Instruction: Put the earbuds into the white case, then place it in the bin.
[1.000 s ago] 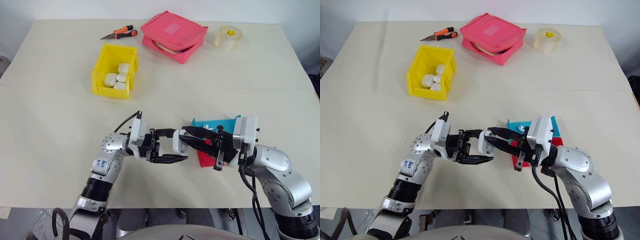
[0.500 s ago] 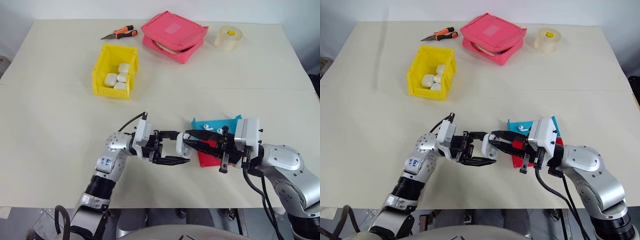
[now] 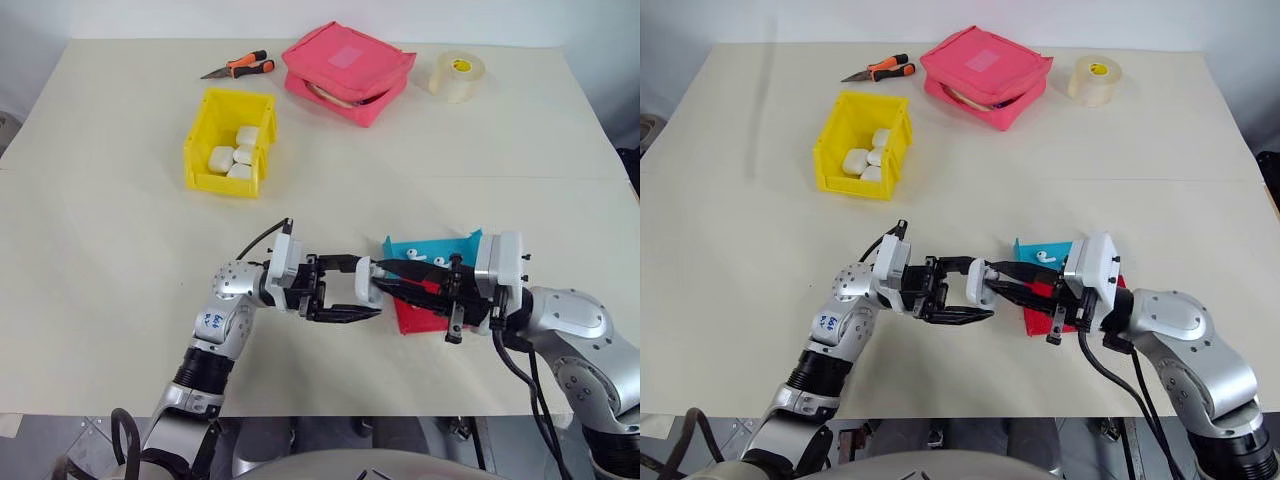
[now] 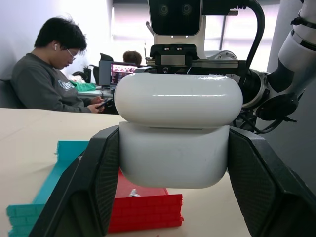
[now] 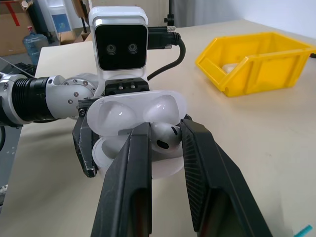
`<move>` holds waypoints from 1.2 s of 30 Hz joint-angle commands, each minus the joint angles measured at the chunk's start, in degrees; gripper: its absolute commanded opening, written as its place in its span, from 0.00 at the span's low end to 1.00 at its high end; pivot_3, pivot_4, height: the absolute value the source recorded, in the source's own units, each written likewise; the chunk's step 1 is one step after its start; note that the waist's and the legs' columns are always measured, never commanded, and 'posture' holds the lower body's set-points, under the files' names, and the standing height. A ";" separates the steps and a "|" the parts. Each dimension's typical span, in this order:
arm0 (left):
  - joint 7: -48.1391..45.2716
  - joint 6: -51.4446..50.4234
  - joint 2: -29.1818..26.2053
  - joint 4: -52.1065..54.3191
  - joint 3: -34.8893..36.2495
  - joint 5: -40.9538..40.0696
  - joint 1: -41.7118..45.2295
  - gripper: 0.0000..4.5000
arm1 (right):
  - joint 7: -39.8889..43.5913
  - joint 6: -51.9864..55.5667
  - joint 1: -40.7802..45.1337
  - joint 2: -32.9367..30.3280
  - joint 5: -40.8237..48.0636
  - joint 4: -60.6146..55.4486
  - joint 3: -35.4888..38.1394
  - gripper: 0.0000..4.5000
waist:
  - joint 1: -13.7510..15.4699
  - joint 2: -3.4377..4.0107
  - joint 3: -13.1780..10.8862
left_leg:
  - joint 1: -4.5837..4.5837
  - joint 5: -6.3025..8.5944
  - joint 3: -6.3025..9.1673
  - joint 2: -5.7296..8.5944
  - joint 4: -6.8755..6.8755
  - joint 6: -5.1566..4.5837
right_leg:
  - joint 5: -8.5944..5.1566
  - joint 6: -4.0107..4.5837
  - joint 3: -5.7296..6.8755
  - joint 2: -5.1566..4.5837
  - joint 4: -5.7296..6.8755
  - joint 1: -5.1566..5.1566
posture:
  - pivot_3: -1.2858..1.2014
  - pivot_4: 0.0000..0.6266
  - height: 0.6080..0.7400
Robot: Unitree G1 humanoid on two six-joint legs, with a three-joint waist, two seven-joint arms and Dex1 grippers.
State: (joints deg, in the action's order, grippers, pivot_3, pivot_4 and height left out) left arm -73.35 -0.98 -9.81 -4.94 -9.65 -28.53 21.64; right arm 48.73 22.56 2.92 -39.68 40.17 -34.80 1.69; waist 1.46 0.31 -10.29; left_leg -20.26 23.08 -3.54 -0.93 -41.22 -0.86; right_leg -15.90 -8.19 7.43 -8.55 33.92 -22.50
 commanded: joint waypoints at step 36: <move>1.46 8.26 0.65 -6.30 4.62 0.19 4.61 0.62 | 6.91 12.43 -31.80 -10.22 -2.09 -0.05 44.22 0.63 | 1.56 -0.03 0.00 | -0.01 0.04 -0.05 0.02 0.01 -0.07 | 0.01 -0.02 -0.03 -0.01 -0.04 0.02 | 0.52 0.24 1.00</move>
State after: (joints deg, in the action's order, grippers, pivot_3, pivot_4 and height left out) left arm -71.99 6.34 -9.51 -12.10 -5.31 -28.04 26.21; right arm 54.96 35.24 -27.73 -50.93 38.57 -34.07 42.60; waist 3.02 0.28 -10.29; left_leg -20.25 23.11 -3.60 -0.91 -41.21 -0.93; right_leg -15.89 -8.21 7.40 -8.55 33.89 -22.47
